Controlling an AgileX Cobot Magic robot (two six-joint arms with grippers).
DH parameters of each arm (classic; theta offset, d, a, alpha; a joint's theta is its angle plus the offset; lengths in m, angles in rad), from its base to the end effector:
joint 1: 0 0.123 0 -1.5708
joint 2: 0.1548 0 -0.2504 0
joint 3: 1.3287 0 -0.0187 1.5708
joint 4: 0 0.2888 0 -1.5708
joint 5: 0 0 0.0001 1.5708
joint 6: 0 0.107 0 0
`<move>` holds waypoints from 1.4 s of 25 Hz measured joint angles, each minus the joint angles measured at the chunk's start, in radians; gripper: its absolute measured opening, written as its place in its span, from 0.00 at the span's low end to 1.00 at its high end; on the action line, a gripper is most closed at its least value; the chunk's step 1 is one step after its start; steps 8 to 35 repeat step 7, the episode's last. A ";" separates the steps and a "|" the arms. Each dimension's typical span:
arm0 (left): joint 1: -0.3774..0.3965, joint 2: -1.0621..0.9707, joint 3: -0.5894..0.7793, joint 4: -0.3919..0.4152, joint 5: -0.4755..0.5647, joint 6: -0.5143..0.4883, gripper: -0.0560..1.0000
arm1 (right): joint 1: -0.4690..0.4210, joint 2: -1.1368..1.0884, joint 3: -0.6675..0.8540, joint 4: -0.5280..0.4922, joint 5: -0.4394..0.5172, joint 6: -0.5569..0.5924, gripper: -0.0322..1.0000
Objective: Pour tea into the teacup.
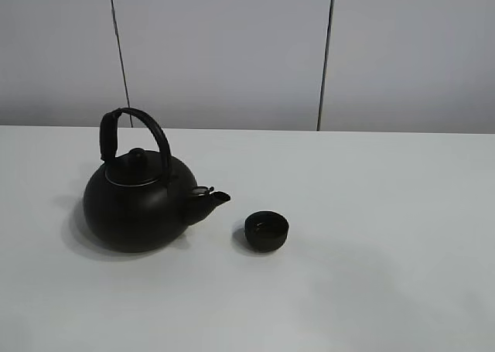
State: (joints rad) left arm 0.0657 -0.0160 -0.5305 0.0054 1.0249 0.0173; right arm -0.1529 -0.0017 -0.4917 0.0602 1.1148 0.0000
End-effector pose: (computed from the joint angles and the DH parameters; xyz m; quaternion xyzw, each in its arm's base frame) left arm 0.0723 0.0053 0.3029 -0.0202 0.8308 0.0258 0.5556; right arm 0.0757 -0.0058 0.2808 0.0644 0.8659 -0.0079 0.4961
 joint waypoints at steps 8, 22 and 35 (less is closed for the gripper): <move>0.000 0.000 0.019 -0.005 0.031 0.004 0.71 | 0.000 0.000 0.000 0.000 0.000 0.000 0.64; 0.000 0.000 0.019 -0.005 0.031 0.004 0.71 | 0.000 0.000 0.000 0.000 0.000 0.000 0.64; 0.000 0.000 0.019 -0.005 0.031 0.004 0.71 | 0.000 0.000 0.000 0.000 0.000 0.000 0.64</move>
